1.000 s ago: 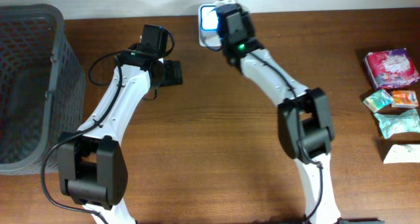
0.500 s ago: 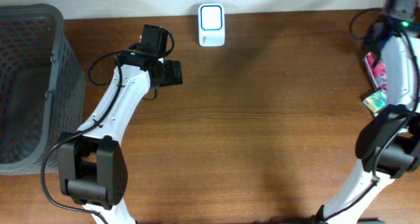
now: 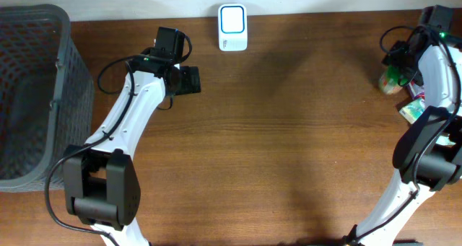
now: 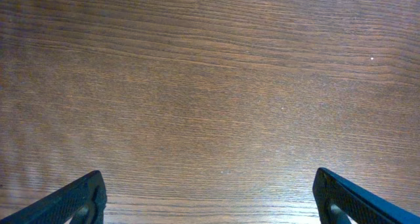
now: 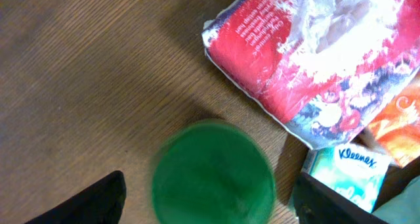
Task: Scan the item barcode
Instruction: 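Carry the jar to the right edge and set it down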
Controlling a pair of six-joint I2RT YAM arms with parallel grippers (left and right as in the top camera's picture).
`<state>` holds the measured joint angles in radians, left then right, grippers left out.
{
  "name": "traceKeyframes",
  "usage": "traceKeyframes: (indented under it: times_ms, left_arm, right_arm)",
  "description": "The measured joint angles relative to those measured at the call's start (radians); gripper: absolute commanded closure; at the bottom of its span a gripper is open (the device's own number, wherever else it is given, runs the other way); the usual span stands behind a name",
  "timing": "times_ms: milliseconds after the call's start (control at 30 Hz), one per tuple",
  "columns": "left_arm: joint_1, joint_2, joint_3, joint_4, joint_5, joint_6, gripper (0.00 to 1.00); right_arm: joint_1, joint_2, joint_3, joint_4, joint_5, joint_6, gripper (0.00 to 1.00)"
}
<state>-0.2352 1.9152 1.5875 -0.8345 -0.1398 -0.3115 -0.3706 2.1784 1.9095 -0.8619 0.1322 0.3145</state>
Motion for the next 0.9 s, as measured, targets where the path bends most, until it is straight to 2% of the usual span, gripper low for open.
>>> traceKeyframes:
  times_ms: [67,133,167,333,467,567,667,767,900]
  left_arm:
    - [0.000,0.000,0.000,0.000,0.000,0.000,0.01]
    - [0.000,0.000,0.000,0.000,0.000,0.000,0.01]
    - [0.000,0.000,0.000,0.000,0.000,0.000,0.01]
    - [0.000,0.000,0.000,0.000,0.000,0.000,0.01]
    - [0.000,0.000,0.000,0.000,0.000,0.000,0.01]
    - [0.000,0.000,0.000,0.000,0.000,0.000,0.01]
    - [0.000,0.000,0.000,-0.001,0.000,0.000,0.01]
    - [0.000,0.000,0.000,-0.002,0.000,0.000,0.01]
    - [0.000,0.000,0.000,0.000,0.000,0.000,0.01]
  right_arm:
    - [0.000,0.003,-0.003,0.003,0.008,0.004,0.11]
    - [-0.002,0.011,-0.004,0.014,0.027,0.007,0.07]
    - [-0.003,0.016,-0.005,0.013,0.042,0.008,0.00]
    - [-0.003,0.004,0.037,-0.063,0.056,0.011,0.01]
    - [-0.003,-0.188,0.064,-0.184,0.051,0.011,0.01]
    - [0.001,-0.433,0.089,-0.347,-0.018,0.012,0.01]
    - [0.032,-0.558,0.078,-0.456,-0.049,0.014,0.01]
    - [0.143,-0.678,-0.044,-0.458,-0.071,0.015,0.01]
    - [0.322,-0.877,-0.397,-0.369,-0.082,0.022,0.01]
